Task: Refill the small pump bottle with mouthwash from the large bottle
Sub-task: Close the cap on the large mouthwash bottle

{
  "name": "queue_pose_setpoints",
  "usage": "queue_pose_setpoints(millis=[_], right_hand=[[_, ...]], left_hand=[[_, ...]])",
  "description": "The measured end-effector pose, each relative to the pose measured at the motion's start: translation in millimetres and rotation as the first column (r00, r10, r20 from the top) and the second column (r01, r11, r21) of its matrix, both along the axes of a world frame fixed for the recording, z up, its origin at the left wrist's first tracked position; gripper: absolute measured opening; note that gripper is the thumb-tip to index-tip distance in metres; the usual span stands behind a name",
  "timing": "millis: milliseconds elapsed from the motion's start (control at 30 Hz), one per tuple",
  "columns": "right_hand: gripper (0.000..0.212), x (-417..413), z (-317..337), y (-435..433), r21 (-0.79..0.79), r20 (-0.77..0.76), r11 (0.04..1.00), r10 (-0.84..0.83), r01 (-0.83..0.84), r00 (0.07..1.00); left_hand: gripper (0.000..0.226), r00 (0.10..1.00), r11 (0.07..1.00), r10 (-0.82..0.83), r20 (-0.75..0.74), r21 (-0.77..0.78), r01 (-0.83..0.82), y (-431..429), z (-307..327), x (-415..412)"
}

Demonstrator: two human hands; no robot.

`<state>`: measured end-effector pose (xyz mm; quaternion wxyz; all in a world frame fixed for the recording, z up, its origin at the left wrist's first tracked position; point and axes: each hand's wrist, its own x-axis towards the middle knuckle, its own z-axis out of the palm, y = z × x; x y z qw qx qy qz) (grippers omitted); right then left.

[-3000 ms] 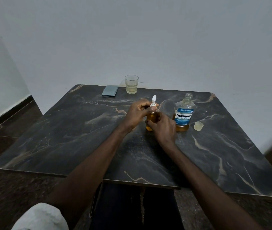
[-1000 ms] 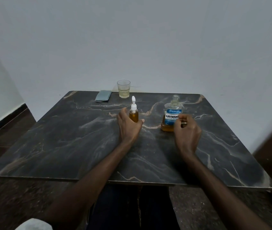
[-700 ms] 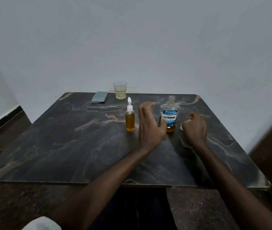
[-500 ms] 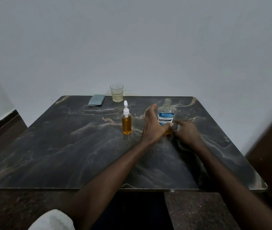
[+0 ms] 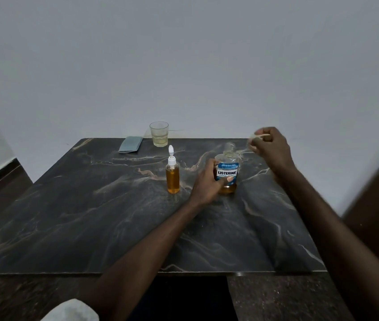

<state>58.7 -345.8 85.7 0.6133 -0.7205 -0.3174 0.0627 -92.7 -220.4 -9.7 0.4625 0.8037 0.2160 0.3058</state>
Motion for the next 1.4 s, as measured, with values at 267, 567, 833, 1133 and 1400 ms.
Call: queue_pose_setpoints(millis=[267, 567, 833, 1133, 1400], right_hand=[[0.028, -15, 14, 8, 0.006, 0.168, 0.96, 0.276, -0.281, 0.947], [0.033, -9, 42, 5, -0.373, 0.326, 0.862, 0.467, -0.342, 0.822], [0.023, -7, 89, 27, -0.749, 0.439, 0.646, 0.65, -0.147, 0.62], [0.037, -12, 101, 39, -0.855, 0.366, 0.51, 0.72, -0.091, 0.589], [0.035, -36, 105, 61, -0.897, 0.306, 0.44, 0.68, -0.037, 0.666]], left_hand=[[0.056, 1.0, 1.0, 0.006, -0.02, 0.017, -0.006, 4, -1, 1], [0.059, 0.999, 0.999, 0.012, -0.051, 0.043, -0.01, 7, -4, 3], [0.06, 0.998, 0.999, -0.007, -0.063, 0.036, 0.009, 8, -3, 4], [0.062, 0.997, 1.0, -0.011, -0.072, 0.022, 0.013, 7, -1, 3], [0.068, 0.998, 1.0, -0.021, -0.058, 0.007, 0.022, 4, 2, 1]])
